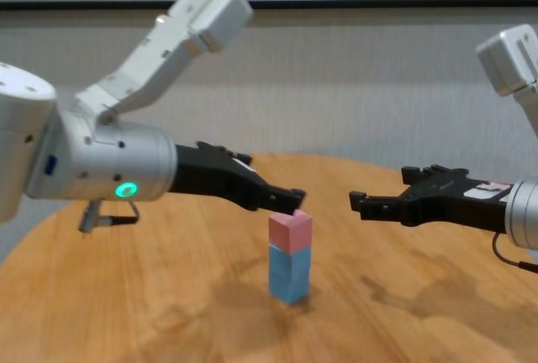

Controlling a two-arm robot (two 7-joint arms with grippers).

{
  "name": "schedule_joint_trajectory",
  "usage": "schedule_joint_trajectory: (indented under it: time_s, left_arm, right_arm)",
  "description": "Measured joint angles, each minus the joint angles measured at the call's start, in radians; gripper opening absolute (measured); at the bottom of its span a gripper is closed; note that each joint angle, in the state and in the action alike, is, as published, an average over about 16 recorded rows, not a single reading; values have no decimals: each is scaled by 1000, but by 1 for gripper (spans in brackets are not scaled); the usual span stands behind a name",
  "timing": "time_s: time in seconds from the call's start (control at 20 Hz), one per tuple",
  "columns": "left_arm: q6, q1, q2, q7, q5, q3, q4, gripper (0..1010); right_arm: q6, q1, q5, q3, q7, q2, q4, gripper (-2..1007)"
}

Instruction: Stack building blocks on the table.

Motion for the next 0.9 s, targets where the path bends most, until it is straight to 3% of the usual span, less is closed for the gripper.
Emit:
schedule_joint_trajectory:
  time_s: [0.45,0.9]
  left_arm:
    - [-26,-14,45,3,-17,-46,34,1000]
    - [-49,-17,69,2,-17,-59,60,1000]
  right_arm:
    - [0,0,0,0,0,0,0,1004]
    - [0,0,0,0,0,0,0,1005]
